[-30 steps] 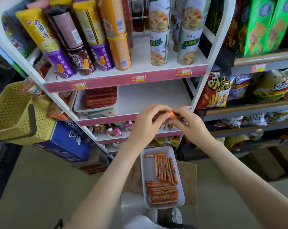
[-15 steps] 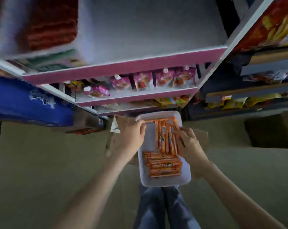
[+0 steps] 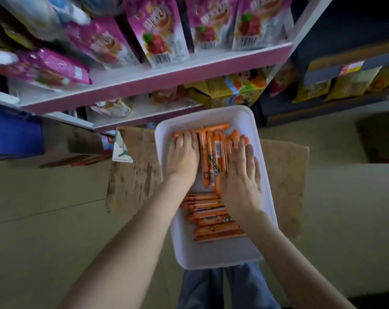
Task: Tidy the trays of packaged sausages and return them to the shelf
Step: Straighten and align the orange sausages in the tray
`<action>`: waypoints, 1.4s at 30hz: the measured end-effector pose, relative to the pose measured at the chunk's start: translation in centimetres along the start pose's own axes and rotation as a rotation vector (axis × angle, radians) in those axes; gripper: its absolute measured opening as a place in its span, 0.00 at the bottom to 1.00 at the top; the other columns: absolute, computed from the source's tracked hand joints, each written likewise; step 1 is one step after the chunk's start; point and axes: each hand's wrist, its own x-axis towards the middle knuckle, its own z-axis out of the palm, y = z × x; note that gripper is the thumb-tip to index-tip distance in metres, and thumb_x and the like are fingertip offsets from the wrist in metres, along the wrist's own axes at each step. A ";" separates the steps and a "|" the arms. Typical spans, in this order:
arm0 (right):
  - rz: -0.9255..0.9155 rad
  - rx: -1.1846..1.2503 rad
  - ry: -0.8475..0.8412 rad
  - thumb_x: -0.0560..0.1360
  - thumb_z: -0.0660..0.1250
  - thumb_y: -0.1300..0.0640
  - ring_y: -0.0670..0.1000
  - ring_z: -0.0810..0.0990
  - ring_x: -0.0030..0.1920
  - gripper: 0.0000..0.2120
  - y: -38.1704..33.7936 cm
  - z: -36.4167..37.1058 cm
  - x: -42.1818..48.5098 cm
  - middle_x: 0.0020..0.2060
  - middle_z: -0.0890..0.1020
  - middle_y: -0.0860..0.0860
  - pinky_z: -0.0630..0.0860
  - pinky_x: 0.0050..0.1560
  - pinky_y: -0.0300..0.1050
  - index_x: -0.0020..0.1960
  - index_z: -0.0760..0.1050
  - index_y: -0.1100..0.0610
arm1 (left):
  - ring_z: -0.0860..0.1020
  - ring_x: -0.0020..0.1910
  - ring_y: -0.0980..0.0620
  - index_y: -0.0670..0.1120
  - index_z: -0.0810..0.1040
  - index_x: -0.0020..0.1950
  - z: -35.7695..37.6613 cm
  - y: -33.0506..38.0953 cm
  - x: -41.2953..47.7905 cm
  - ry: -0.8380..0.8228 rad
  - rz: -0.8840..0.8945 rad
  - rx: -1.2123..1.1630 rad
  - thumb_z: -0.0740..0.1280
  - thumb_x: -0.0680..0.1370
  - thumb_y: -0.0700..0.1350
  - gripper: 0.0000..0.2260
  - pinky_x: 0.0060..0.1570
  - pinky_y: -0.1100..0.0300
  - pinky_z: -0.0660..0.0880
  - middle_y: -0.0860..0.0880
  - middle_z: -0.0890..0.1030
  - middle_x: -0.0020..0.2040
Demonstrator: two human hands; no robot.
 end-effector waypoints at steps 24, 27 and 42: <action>0.003 0.665 -0.179 0.81 0.59 0.52 0.42 0.58 0.73 0.23 -5.3 -9.1 -0.1 0.69 0.68 0.46 0.60 0.71 0.40 0.75 0.60 0.51 | 0.75 0.33 0.51 0.49 0.69 0.48 -12.4 -4.6 -12.6 0.184 -0.069 -0.681 0.64 0.78 0.53 0.09 0.30 0.57 0.65 0.53 0.75 0.35; 0.014 0.681 -0.155 0.79 0.63 0.60 0.48 0.78 0.54 0.11 -6.4 -17.9 -2.4 0.51 0.80 0.47 0.75 0.57 0.42 0.57 0.76 0.46 | 0.79 0.35 0.54 0.50 0.72 0.44 -18.5 -4.4 -15.7 0.105 -0.060 -0.969 0.68 0.75 0.52 0.08 0.36 0.56 0.75 0.52 0.81 0.37; -0.289 1.158 0.102 0.79 0.58 0.68 0.45 0.74 0.33 0.10 -15.4 -45.9 -10.7 0.34 0.76 0.51 0.71 0.37 0.35 0.40 0.69 0.59 | 0.80 0.35 0.63 0.48 0.78 0.52 -43.3 -6.9 -25.5 0.246 0.272 -1.374 0.67 0.78 0.42 0.04 0.36 0.71 0.75 0.58 0.83 0.34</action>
